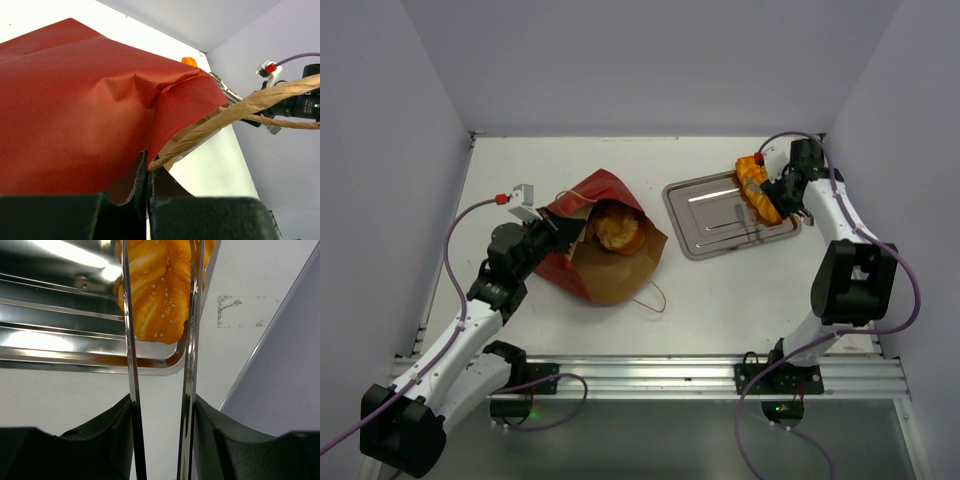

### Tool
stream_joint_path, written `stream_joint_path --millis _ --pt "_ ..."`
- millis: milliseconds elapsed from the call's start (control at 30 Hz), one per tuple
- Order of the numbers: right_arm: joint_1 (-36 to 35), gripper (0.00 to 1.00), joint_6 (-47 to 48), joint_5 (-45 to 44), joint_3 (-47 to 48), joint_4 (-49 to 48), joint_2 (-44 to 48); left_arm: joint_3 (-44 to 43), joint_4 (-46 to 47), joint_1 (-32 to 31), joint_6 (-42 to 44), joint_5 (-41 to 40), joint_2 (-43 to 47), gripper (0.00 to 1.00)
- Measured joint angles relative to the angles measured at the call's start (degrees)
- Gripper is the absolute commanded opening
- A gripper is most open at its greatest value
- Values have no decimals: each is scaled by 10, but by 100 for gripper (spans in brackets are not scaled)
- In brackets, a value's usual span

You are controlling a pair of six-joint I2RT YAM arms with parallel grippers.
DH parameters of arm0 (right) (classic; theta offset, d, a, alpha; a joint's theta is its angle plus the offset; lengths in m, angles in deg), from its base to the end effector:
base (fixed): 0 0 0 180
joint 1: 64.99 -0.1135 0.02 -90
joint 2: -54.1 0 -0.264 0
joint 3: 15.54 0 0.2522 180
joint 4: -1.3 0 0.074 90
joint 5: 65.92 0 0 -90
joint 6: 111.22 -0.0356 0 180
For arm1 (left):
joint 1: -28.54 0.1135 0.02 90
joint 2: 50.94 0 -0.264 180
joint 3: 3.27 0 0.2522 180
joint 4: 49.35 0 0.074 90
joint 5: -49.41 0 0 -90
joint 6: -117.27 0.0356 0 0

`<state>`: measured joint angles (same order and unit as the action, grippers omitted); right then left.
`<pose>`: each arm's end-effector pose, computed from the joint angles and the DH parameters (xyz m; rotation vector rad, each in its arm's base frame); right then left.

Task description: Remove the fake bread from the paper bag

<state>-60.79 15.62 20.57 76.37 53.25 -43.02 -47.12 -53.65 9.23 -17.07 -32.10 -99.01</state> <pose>0.3621 -0.0288 0.2605 -0.7093 2.5063 -0.3438 0.1899 -0.0721 0.2752 -0.2791 1.7910 -0.9357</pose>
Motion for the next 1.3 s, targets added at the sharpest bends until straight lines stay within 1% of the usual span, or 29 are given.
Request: stream_joint_path --millis 267,367,433,567,700,800,900,1000,1033,1100,1200,1233,1300 --pt "0 47 0 17 3 13 34 0 -1 0 0 1 0 0" --pt "0 45 9 56 3 37 57 0 -1 0 0 1 0 0" --pt "0 45 30 97 -1 59 92 0 -1 0 0 1 0 0" --pt "1 43 103 217 -14 121 226 0 -1 0 0 3 -3 0" --pt "0 42 212 324 -17 210 362 0 -2 0 0 5 -10 0" --pt "-7 41 299 390 -12 295 421 -3 -5 0 2 7 -13 0" --pt "-31 41 363 438 2 350 436 -9 -7 0 5 7 -16 0" --pt "-95 40 383 454 15 367 428 -17 -13 0 5 7 -22 0" --pt "-129 40 375 450 14 368 427 -20 -15 0 6 7 -24 0" --pt "-222 39 345 423 -3 348 424 -25 -16 0 6 7 -30 0" --pt "-374 39 285 335 -42 302 410 -33 -19 0 7 8 -37 0" --pt "-420 39 268 290 -50 288 399 -34 -19 0 7 9 -38 0" --pt "-495 39 237 211 -59 253 362 -37 -23 0 7 10 -40 0"
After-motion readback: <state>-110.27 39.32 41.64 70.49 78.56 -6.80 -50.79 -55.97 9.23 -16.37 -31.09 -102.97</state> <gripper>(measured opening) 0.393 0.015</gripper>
